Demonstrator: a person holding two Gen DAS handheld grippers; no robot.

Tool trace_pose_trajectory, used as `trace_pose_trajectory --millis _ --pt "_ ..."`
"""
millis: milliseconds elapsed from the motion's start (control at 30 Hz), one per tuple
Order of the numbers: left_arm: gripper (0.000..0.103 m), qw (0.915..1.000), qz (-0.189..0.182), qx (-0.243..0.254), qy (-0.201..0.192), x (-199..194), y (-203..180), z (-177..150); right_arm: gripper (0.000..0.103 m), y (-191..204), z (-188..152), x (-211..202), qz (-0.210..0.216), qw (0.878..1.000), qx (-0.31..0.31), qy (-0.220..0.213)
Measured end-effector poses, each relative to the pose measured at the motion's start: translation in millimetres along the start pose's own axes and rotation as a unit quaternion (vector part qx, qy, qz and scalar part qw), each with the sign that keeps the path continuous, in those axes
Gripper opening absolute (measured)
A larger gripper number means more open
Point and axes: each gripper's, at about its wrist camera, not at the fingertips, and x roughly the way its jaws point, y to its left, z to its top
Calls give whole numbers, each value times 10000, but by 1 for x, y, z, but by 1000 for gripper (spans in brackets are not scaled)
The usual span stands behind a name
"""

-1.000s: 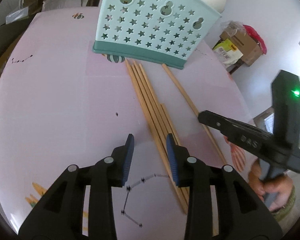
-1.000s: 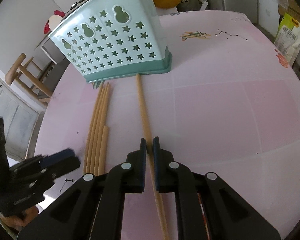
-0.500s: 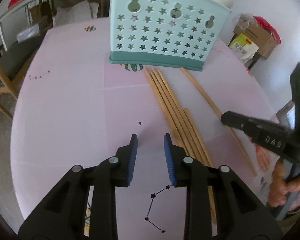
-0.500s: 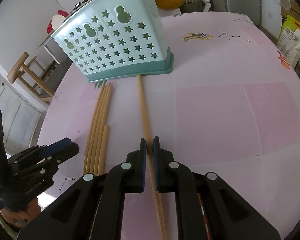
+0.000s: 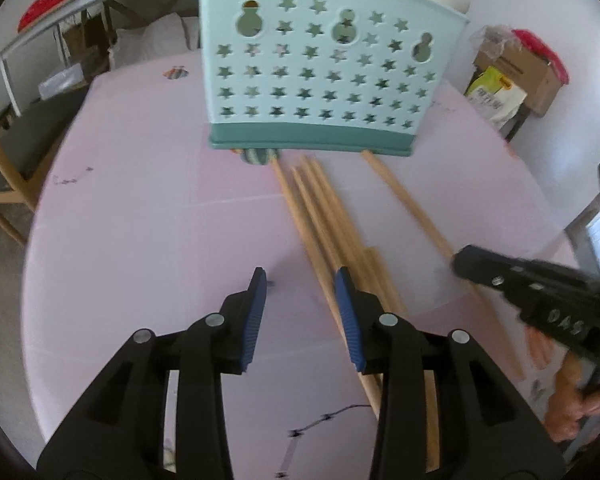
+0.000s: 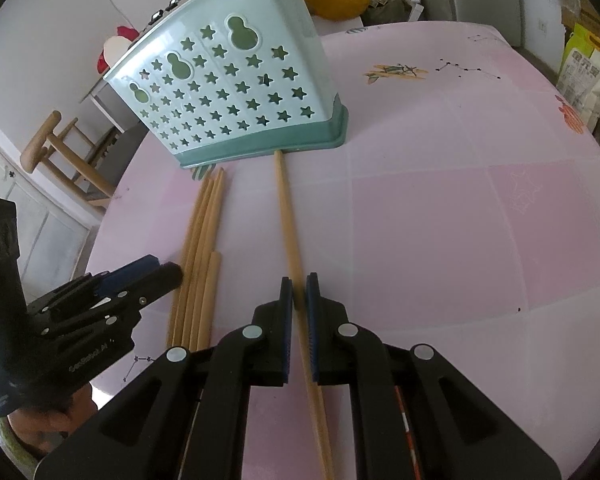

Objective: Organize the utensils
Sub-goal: 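Close the left tool on another wooden chopstick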

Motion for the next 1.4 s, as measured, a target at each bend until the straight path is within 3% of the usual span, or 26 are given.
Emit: trace_pose_trajectory --millis 200,433,600,733,1167,1400 --pt "32 9998 218 6 11 -4 20 -1 7 -1 0 0 36 10000 -39 31" --pt "13 9994 314 59 105 -15 43 -10 7 -1 -3 -6 -22 9996 -200 197" --pt "15 9994 72 -70 338 -21 57 -13 7 -3 -2 -8 -38 9985 -392 386" --pt "26 9989 -21 -27 457 -16 57 -5 8 0 7 -3 -43 9966 -590 567" --pt "24 9947 407 701 629 21 34 47 9 25 45 26 -422 9868 -1410 680" --pt "5 9953 459 668 539 33 25 63 8 36 57 36 -569 9834 -1615 609"
